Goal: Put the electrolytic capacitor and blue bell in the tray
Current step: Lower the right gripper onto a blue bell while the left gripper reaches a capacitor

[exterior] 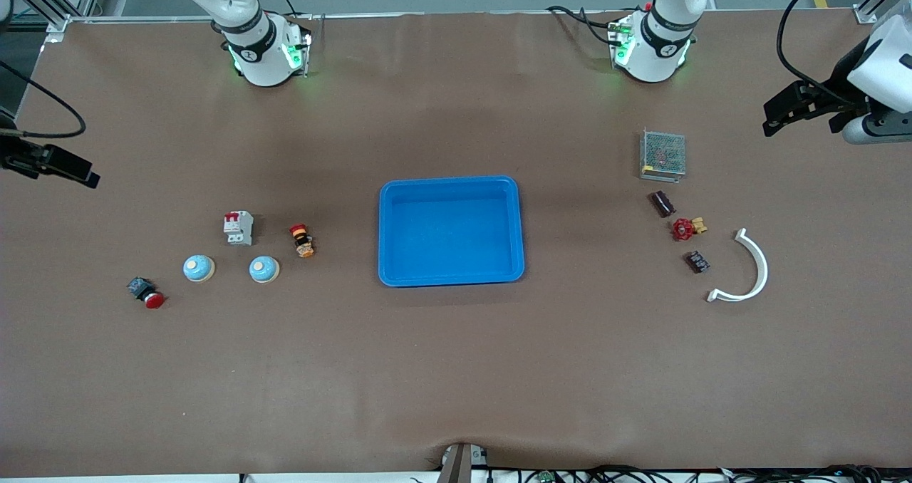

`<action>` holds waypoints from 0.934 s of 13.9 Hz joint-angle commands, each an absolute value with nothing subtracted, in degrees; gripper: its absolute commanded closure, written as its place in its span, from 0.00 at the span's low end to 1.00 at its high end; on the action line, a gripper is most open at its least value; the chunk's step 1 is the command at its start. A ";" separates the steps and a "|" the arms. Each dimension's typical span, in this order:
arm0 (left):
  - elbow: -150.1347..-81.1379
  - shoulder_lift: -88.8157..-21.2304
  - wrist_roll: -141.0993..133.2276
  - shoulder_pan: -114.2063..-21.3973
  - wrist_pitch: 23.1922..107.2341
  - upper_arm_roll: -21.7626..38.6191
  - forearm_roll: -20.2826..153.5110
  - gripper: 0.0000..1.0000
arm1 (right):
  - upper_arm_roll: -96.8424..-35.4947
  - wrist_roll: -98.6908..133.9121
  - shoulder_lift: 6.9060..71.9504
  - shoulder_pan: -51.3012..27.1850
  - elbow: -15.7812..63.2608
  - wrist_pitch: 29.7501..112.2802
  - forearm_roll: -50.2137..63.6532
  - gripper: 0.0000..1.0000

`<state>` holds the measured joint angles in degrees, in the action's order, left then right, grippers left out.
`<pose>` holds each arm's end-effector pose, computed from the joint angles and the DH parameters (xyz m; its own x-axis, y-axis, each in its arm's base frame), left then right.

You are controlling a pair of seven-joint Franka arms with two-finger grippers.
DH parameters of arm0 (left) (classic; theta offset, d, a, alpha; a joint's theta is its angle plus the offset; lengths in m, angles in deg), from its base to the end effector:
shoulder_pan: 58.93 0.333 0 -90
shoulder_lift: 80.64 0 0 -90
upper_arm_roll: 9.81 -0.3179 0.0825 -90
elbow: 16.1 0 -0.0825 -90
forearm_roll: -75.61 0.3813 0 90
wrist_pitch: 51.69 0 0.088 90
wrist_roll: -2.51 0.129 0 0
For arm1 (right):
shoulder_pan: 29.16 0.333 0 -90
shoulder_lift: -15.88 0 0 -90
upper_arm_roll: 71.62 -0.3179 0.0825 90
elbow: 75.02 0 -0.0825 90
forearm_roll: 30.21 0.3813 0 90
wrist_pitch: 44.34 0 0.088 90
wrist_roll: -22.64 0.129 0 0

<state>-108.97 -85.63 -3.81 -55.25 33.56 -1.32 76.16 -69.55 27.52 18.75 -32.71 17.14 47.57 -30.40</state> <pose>0.5128 -0.0453 0.6200 0.9986 0.0284 -0.0441 0.0272 -0.9993 -0.0275 0.5635 -0.0554 0.5615 0.9818 -0.1820 -0.0538 -0.1818 -0.9833 0.0097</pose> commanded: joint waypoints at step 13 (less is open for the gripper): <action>-109.61 -83.73 -3.99 -54.45 32.07 -1.55 76.05 0.00 | -69.68 24.75 22.89 -33.46 40.99 81.32 -32.15 0.00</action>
